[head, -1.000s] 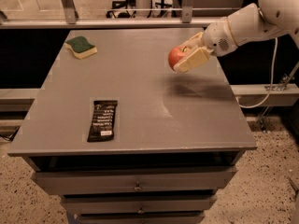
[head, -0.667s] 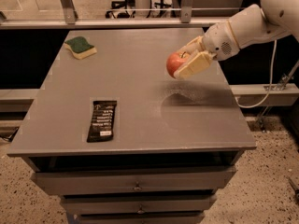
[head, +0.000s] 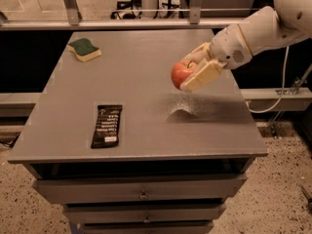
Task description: Move apple near rxbar chocolate
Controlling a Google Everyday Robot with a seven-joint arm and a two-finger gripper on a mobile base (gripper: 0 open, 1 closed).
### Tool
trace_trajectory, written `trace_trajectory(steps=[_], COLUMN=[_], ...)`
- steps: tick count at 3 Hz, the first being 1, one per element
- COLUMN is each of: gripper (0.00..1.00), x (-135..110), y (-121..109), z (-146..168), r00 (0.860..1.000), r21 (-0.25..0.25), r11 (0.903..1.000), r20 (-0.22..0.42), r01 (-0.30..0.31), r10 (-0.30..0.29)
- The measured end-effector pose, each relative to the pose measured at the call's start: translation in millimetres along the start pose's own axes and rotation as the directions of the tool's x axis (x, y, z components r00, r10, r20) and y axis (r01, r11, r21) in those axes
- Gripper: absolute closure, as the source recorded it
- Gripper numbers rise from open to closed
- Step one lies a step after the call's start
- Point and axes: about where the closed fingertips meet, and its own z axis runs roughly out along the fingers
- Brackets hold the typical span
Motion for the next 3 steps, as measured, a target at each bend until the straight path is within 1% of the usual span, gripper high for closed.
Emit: trace_trajectory(steps=[1,2,3], gripper=[1.00,1.00,1.00], x=[-5,-14,-21], y=[2,6,14], z=[8,24,41], r00=[1.000,0.999,0.997], r21=[0.011,0.046,0.087], r11=[0.9999,0.9983,0.9937], r20=[0.011,0.003,-0.043], r01=[0.008,0.036,0.071], r10=[-0.008,-0.036,-0.067])
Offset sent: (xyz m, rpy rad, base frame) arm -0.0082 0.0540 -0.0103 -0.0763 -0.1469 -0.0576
